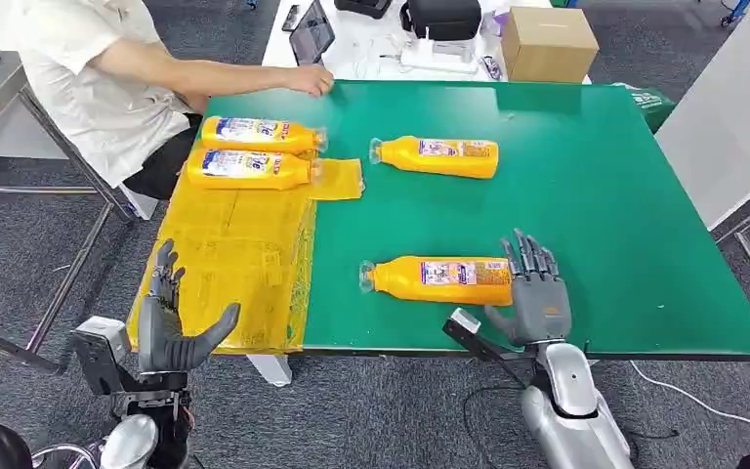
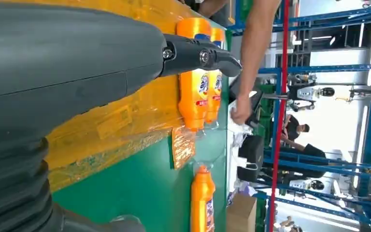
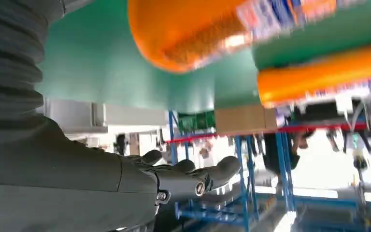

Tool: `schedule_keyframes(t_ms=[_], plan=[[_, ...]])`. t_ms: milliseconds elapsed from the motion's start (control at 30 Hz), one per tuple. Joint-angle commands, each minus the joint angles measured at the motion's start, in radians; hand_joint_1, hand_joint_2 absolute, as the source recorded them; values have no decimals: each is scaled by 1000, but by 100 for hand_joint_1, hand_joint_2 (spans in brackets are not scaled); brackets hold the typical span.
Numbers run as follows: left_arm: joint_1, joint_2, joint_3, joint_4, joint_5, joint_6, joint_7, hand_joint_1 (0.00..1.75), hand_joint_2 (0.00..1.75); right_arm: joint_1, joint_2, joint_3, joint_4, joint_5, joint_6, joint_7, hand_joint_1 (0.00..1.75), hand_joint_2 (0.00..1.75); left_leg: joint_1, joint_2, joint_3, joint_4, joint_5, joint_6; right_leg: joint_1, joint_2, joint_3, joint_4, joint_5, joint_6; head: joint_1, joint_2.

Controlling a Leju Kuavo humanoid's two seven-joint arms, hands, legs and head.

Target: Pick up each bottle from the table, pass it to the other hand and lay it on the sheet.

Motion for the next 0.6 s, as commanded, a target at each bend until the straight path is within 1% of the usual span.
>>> schedule_keyframes(t_ms=[33, 67, 133, 200, 233, 267, 333, 367, 400, 433, 467, 500, 567, 600], plan=[[-7, -18, 13, 25, -5, 0, 18, 0, 175, -83, -50, 57, 168, -8, 49, 61, 0, 175, 0, 2, 3, 0, -1, 2, 0, 0, 3, -1, 0, -1, 0, 0], [-9, -18, 10, 26, -6, 1, 19, 0, 175, -92, -51, 56, 183, -17, 65, 63, 0, 175, -1, 2, 5, -1, -1, 2, 0, 1, 5, -1, 0, -2, 0, 0], [-15, -16, 4, 25, -6, 2, 18, 0, 175, -116, -52, 56, 216, -39, 74, 53, 0, 175, -1, 2, 2, -1, -1, 2, 0, 0, 3, -1, 0, -1, 0, 0], [-22, -13, -4, 30, -6, 1, 18, 0, 175, -137, -48, 54, 248, -52, 73, 49, 0, 175, -1, 2, 4, -1, -1, 2, 0, 0, 4, -1, 0, -2, 0, 0], [-29, -12, -10, 35, -6, 1, 18, 0, 175, -155, -45, 52, 277, -59, 66, 44, 0, 175, -1, 2, 3, -1, -1, 1, 0, 1, 3, -1, 0, -2, 0, 0], [-34, -11, -14, 40, -5, -1, 18, 0, 175, -169, -41, 54, 298, -62, 62, 36, 0, 175, -1, 2, 5, -1, -1, 2, 0, 0, 5, -1, 0, -3, 0, 0], [-43, -7, -24, 46, -2, -3, 19, 0, 175, -196, -32, 51, 345, -83, 42, 9, 0, 175, -1, 1, 2, -1, 0, 1, 0, 0, 2, -1, 1, -1, 0, 0], [-48, -5, -29, 51, 1, -4, 19, 0, 175, -212, -30, 56, 371, -77, 27, 7, 0, 175, -1, 1, 2, -1, 0, 1, 0, 0, 2, -1, 1, -1, 0, 0], [-54, -3, -33, 57, 6, -9, 20, 0, 175, -224, -29, 59, 392, -71, 20, 8, 0, 175, 0, 3, 7, -2, -2, 2, 1, 0, 7, -2, -1, -4, 0, 0], [-57, -2, -38, 60, 7, -9, 20, 0, 175, -234, -25, 57, 411, -82, 11, -6, 0, 175, -1, 1, 3, -1, 0, 1, 0, 0, 3, -1, 0, -1, 0, 0], [-62, -2, -44, 66, 9, -10, 20, 0, 175, -245, -21, 57, 429, -87, -4, -19, 0, 175, 0, 2, 6, -1, -1, 2, 1, 0, 6, -2, 0, -3, 0, 0], [-67, 1, -51, 70, 12, -11, 19, 0, 175, -252, -16, 59, 443, -88, -32, -36, 0, 175, -1, 2, 4, -1, 0, 2, 0, 0, 4, -1, 0, -2, 0, 0], [-70, 2, -56, 73, 13, -10, 19, 0, 175, -258, -6, 62, 448, -91, -39, -45, 0, 175, -1, 1, 2, -1, 0, 1, 0, 0, 2, -1, 0, -1, 0, 0], [-70, 2, -56, 73, 13, -10, 19, 0, 175, -258, -6, 62, 448, -91, -39, -45, 0, 175, -1, 2, 5, -1, -1, 2, 0, 0, 5, -1, 0, -2, 0, 0]])
